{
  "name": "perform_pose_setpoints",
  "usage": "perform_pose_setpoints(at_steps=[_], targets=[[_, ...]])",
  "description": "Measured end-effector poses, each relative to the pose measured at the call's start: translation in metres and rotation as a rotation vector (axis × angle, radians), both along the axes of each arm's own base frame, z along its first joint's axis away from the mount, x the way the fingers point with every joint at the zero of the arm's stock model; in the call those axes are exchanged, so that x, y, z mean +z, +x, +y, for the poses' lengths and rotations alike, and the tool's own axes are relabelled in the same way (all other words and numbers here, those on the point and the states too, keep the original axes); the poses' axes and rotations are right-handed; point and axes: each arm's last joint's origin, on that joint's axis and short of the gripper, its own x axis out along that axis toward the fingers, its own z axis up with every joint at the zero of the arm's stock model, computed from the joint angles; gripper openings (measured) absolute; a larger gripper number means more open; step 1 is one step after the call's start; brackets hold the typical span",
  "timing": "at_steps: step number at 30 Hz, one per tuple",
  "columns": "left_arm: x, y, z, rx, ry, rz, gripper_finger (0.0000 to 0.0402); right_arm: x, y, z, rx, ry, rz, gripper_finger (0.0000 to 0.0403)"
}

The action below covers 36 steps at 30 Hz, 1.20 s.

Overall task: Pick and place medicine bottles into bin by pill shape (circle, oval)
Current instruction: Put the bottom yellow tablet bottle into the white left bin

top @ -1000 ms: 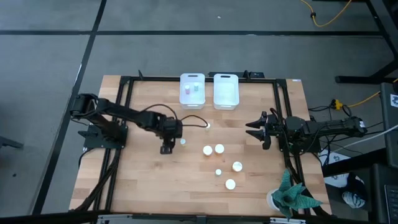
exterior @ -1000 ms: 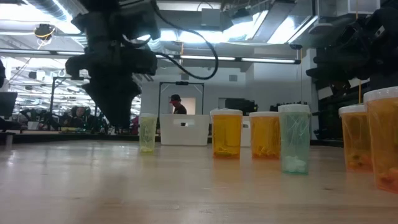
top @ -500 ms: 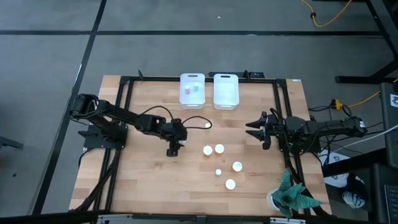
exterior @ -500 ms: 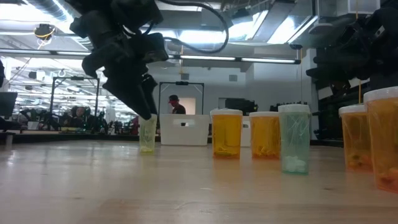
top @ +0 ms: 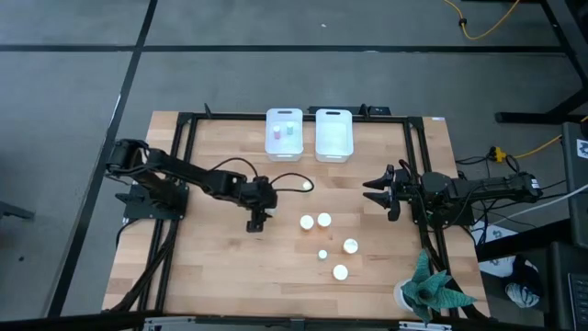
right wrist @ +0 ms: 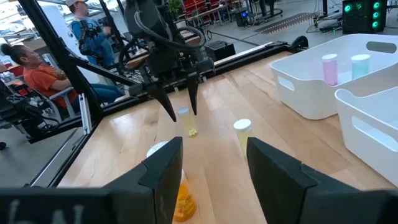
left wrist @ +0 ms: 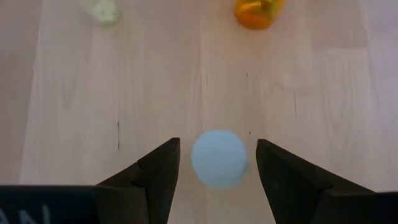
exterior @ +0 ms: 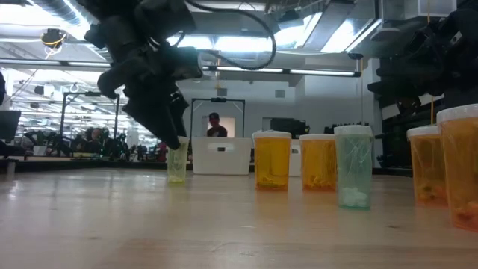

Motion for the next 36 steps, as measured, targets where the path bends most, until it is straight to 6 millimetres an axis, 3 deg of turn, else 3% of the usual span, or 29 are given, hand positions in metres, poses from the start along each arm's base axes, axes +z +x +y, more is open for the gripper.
perform_pose_setpoints(at_steps=[3,15,25,31,36], targets=[[-0.008,0.001,0.0,0.0,0.002,0.028,0.0203,0.0,0.0,0.0,0.0,0.0,0.0,0.0181],[-0.004,0.006,0.0,-0.028,0.018,-0.009,0.0196,-0.001,0.0,0.0,0.001,-0.001,0.006,0.0181],[-0.002,0.007,0.001,-0.017,0.013,0.0,0.0101,-0.001,0.0,0.0,0.0,-0.002,0.011,0.0181],[0.035,0.028,0.018,0.035,0.028,-0.051,0.008,-0.002,0.0,0.0,0.0,-0.004,0.017,0.0181],[0.086,0.045,0.061,0.156,0.165,-0.148,0.0079,-0.002,0.0,0.0,0.0,-0.005,0.017,0.0181]])
